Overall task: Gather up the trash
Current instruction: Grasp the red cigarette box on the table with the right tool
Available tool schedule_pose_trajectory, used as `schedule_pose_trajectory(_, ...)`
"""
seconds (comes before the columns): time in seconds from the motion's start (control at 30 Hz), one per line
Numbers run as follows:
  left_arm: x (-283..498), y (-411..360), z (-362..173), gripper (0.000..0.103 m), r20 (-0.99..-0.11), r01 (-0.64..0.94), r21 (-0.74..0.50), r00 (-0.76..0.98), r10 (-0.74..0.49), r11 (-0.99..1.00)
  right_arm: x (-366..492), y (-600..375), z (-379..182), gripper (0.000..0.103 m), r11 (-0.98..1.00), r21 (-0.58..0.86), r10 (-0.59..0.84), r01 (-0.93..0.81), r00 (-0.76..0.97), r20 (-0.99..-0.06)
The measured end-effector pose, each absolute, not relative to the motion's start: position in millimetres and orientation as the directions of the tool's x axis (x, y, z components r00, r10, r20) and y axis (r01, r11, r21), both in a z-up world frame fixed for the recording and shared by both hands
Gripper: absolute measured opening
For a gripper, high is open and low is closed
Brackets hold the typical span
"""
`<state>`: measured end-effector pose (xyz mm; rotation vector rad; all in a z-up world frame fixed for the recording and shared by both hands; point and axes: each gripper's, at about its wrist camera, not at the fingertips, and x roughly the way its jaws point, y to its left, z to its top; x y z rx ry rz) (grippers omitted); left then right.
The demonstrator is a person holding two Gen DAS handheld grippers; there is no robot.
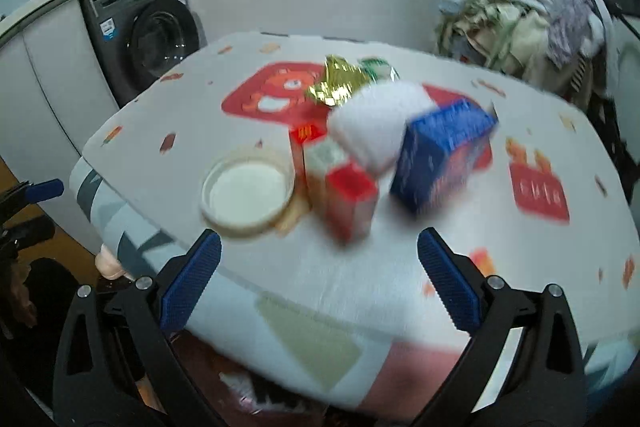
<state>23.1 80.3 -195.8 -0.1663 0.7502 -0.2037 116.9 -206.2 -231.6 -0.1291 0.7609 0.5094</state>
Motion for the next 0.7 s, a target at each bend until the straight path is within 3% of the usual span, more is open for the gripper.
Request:
schedule_pose_trajectory(0.1, 27.5, 82.2, -197.8, 0.096, -0.665, 0.119, -0.23, 0.706, -0.245, 0.966, 136.8, -199.3, -229.7, 0.078, 0.862, 0.078, 0.41, -0.5, 0.599, -0.688)
schedule_pose_trajectory(0.33, 35.0, 78.4, -204.7, 0.095, -0.688, 0.132, -0.23, 0.678, -0.257, 0.964, 173.6, -183.1, -236.0, 0.067, 0.863, 0.066, 0.397, -0.501, 0.593, -0.701)
schedule_pose_trajectory(0.43, 38.1, 73.8, -205.3, 0.096, -0.691, 0.148, -0.228, 0.672, -0.267, 0.962, 187.9, -183.1, -245.9, 0.056, 0.871, 0.111, 0.401, -0.478, 0.562, -0.724)
schedule_pose_trajectory(0.53, 44.0, 69.5, -204.9, 0.096, -0.692, 0.168, -0.228, 0.664, -0.281, 0.959, 186.1, -185.8, -251.1, 0.041, 0.868, 0.147, 0.421, -0.474, 0.548, -0.723)
schedule_pose_trajectory(0.57, 47.1, 67.3, -205.3, 0.096, -0.695, 0.175, -0.23, 0.659, -0.288, 0.957, 184.5, -186.1, -251.0, 0.027, 0.864, 0.154, 0.429, -0.479, 0.542, -0.722)
schedule_pose_trajectory(0.7, 63.2, 57.2, -208.2, 0.096, -0.71, 0.209, -0.247, 0.626, -0.324, 0.946, 169.6, -198.6, -239.9, 0.027, 0.86, 0.191, 0.464, -0.472, 0.571, -0.677)
